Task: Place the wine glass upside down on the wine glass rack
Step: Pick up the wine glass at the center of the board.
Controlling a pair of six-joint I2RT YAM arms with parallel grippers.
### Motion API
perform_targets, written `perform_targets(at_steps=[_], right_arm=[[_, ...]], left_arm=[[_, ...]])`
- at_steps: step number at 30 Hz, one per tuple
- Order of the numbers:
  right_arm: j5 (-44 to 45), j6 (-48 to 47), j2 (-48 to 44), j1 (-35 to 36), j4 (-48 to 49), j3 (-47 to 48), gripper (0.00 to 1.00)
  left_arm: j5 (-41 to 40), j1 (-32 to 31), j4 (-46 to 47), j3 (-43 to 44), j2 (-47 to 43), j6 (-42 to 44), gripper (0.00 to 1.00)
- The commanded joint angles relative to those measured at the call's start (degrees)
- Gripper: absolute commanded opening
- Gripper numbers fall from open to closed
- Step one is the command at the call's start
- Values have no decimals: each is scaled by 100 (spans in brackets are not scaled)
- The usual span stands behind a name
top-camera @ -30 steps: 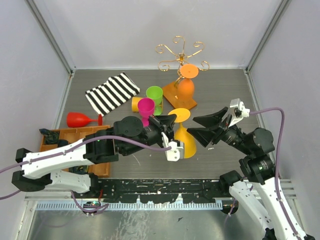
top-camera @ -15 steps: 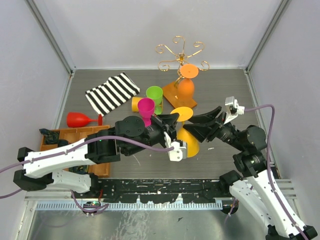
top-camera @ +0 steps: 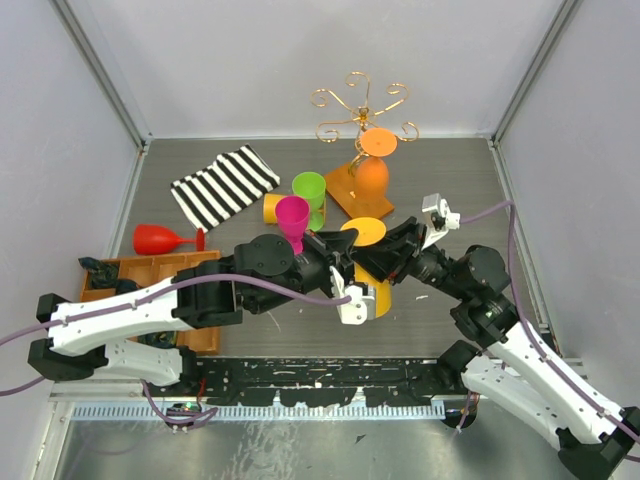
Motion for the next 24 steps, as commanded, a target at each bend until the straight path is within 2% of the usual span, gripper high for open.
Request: perform_targets(at_steps=[1, 4, 7, 15, 24], right_arm=[[224, -170, -28, 169, 254, 52, 30], [237, -167, -37, 179, 257, 35, 29], [264, -195, -66, 180, 204, 19, 34], [284, -354, -159, 182, -50, 87, 38], [272, -373, -217, 181, -62, 84, 36]], left_arm=[[-149, -6, 358, 21, -145, 50, 0], [-220, -6, 358, -11, -190, 82, 0], [-285, -6, 359, -42, -231, 117, 0], [-317, -2, 350, -108, -396, 136, 0], [-308, -11, 348, -202, -459, 104, 0]])
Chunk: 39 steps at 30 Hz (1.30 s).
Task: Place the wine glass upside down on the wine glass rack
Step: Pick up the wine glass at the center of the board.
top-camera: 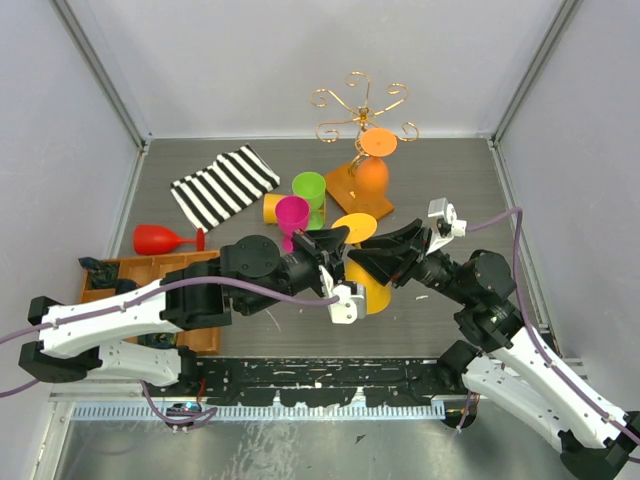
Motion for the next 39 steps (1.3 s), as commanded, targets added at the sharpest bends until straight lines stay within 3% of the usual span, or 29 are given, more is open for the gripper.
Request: perform_targets(at_steps=[1, 9, 12, 16, 23, 24, 29, 36, 39], right_arm=[[-43, -57, -46, 44, 27, 83, 36], [-105, -37, 53, 40, 109, 100, 27], [-95, -24, 69, 45, 108, 95, 19], [-37, 53, 116, 44, 122, 100, 1], [-3, 106, 141, 43, 146, 119, 1], [-1, 109, 134, 41, 155, 124, 1], [-6, 103, 97, 42, 184, 103, 1], [138, 69, 45, 44, 103, 86, 1], [388, -3, 2, 36, -127, 126, 1]], left_arm=[[-168, 0, 332, -68, -181, 57, 0], [-142, 0, 335, -76, -162, 16, 0], [-151, 1, 333, -83, -172, 10, 0], [-159, 0, 347, -102, -180, -27, 0], [-200, -4, 368, -135, -190, -56, 0], [-210, 0, 375, -135, -190, -59, 2], [-230, 0, 407, -149, -180, -64, 28], [-246, 0, 451, -211, -225, -155, 35], [-287, 0, 462, -274, -319, -294, 44]])
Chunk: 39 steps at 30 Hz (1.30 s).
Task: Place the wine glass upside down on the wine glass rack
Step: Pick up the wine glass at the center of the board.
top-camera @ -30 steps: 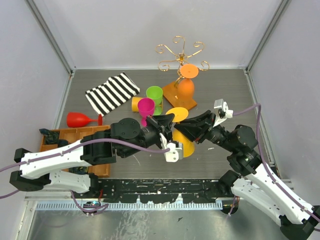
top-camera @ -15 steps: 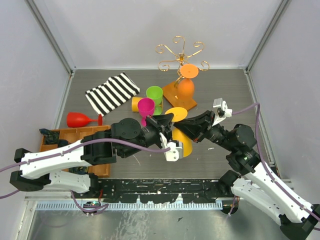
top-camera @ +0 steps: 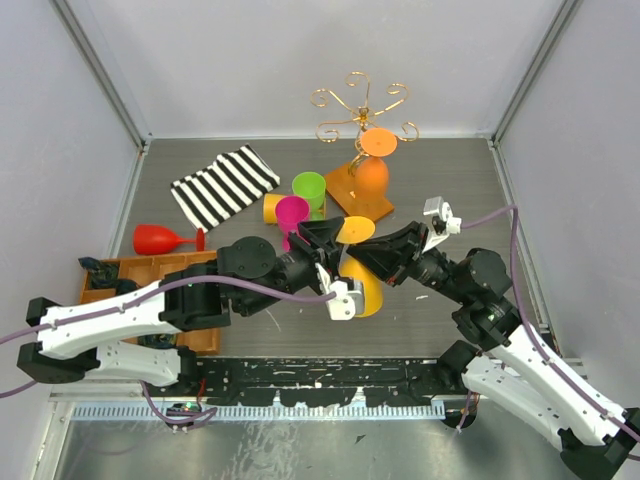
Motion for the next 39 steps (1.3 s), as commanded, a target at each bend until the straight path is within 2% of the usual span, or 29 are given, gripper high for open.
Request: perform_targets(at_steps=[1, 10, 13, 16, 23, 32, 39], right_arm=[[456, -78, -96, 32, -262, 153, 1], [1812, -271, -416, 25, -1089, 304, 1], [2196, -305, -518, 29, -1318, 318, 1], [2385, -368, -581, 31, -1565, 366, 1], [2625, -391, -738, 29, -1986, 378, 1], [2859, -335, -990, 27, -2339, 312, 1], [2998, -277, -1191, 35, -2541, 269, 1]], left_arm=[[-155, -2, 251, -118, -273, -276, 47], [-193, 8, 153, -417, -692, -1401, 68], [-326, 47, -89, -397, -716, -1915, 79], [-248, 296, -553, -111, -536, -2466, 79], [201, 1078, -923, 432, -120, -3439, 81], [554, 2179, -784, 1011, 478, -4503, 85], [92, 2701, -445, 1612, 1119, -5239, 84]])
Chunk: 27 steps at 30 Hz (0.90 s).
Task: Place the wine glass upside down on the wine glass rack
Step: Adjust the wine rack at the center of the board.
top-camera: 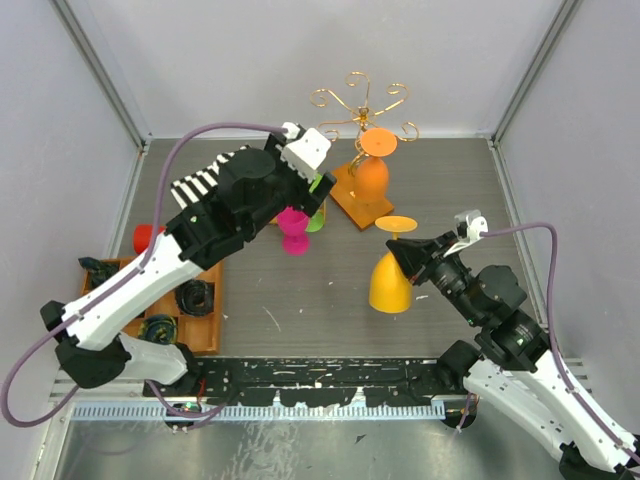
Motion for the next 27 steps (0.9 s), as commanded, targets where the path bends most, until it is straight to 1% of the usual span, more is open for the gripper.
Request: perform_targets(at_steps=[1, 4, 7, 13, 22, 27], right_arm=[[203, 55, -150, 31, 64, 126, 1], [206, 67, -172, 23, 5, 134, 1], [198, 90, -196, 30, -34, 134, 1], [241, 126, -253, 30, -115, 104, 1], [259, 161, -285, 22, -196, 84, 1], [275, 192, -300, 31, -214, 38, 1]], left_arm=[[-345, 256, 458, 341, 274, -713, 83], [-490, 467, 548, 602, 560, -894, 85], [-559, 673, 503, 933, 942, -900, 87], [-416, 940, 254, 1622, 1708, -990, 87], [-430, 1167, -391, 2777, 2613, -1484, 80], [-449, 1184, -737, 3315, 3065, -1622, 74]])
